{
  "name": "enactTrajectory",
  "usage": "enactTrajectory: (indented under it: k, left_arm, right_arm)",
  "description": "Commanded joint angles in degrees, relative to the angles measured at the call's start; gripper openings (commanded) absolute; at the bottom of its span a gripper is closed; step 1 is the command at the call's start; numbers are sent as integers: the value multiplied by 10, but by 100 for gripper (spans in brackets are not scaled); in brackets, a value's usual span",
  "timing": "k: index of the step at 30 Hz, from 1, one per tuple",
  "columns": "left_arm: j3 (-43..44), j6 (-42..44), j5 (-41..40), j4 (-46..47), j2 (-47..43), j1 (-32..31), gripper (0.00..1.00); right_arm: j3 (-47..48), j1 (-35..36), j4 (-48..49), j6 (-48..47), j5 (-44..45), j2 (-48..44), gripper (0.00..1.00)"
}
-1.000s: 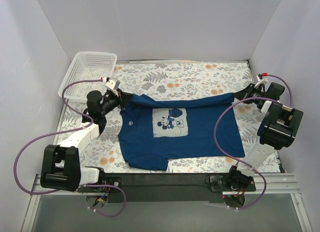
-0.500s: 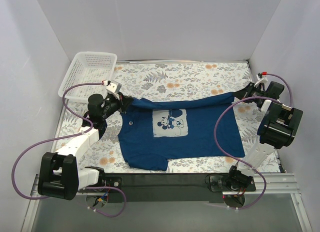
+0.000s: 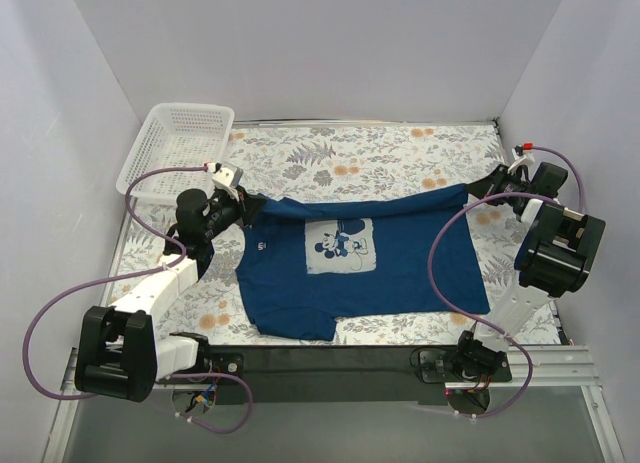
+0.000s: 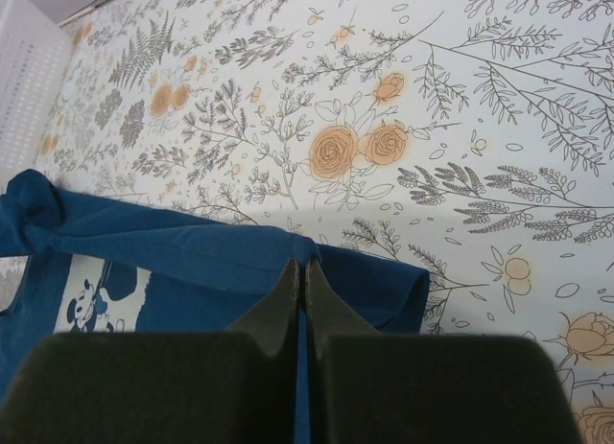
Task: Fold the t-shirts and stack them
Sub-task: Fold the tshirt
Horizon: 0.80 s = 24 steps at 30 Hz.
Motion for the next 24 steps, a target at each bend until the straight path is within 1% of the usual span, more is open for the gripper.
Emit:
enactTrajectory:
  k: [1, 8, 13, 15, 16, 17, 18, 19, 20, 21, 24]
  left_arm:
    - [-5, 9, -10, -3, -19, -4, 0]
    - [-6, 7, -7, -4, -18, -5, 0]
    - [-13, 2, -2, -20, -25, -7, 0]
    - [-16, -1, -5, -35, -32, -10, 0]
    - [-15, -2, -5, -43, -34, -12, 2]
    - [-16, -6, -7, -56, -39, -12, 11]
    - [-16, -7, -8, -61, -47, -12, 14]
    - [-17, -8, -9, -75, -54, -12, 17]
    - [-15, -10, -12, -81, -61, -12, 23]
    - [-14, -16, -17, -84, -69, -12, 33]
    - [-12, -21, -28, -95, -119, -12, 41]
  right_arm:
    - [13, 1, -2, -13, -2, -3, 1]
    - [4, 1, -4, -16, -1, -11, 1]
    - [-10, 0, -14, -32, 5, -27, 1]
    - [-17, -1, -24, -53, 7, -36, 8]
    - [-22, -1, -32, -62, 10, -44, 18]
    - [-25, -3, -46, -76, 11, -50, 23]
    - [-29, -6, -52, -82, 12, -57, 27]
    - [-38, -9, -58, -86, 16, -73, 35]
    - [-44, -13, -63, -90, 16, -81, 39]
    - [-48, -19, -69, -96, 17, -90, 42]
    - [-65, -28, -87, -122, 30, -134, 47]
